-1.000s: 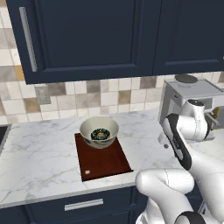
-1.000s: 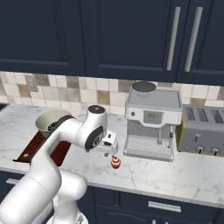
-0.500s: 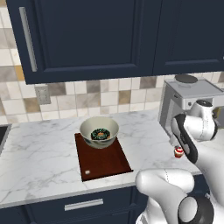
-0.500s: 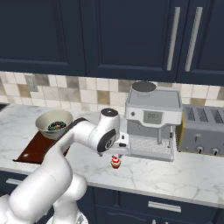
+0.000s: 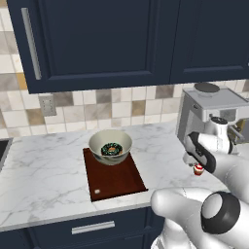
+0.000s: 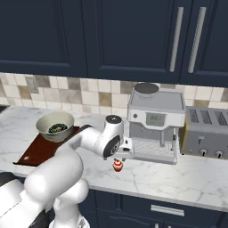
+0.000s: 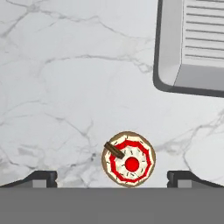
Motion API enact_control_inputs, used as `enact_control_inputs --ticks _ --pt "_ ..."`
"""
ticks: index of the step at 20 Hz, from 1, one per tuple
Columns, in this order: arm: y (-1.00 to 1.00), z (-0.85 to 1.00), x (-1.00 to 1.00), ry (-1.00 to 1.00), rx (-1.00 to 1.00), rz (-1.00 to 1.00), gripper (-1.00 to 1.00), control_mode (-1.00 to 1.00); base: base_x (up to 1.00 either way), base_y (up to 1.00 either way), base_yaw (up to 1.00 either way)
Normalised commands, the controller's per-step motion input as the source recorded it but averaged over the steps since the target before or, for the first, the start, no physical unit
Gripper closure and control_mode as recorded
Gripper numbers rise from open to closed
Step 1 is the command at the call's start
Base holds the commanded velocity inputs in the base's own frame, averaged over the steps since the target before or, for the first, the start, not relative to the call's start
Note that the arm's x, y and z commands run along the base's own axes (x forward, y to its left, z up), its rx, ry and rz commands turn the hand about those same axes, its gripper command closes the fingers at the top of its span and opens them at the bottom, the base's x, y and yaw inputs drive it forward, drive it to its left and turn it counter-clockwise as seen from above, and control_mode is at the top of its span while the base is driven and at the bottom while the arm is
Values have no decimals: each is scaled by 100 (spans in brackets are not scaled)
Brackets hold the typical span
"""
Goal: Place the bowl with donut and the cupcake onto the tray.
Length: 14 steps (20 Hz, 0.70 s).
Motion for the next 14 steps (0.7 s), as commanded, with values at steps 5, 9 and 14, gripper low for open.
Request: enact_control_inputs --ticks 5,9,14 --pt "-23 -2 12 0 0 0 -100 -100 0 0 0" --pt "-24 -5 -2 0 0 0 -100 -100 0 0 0" --pt "-2 -7 -4 0 0 0 -100 -100 0 0 0"
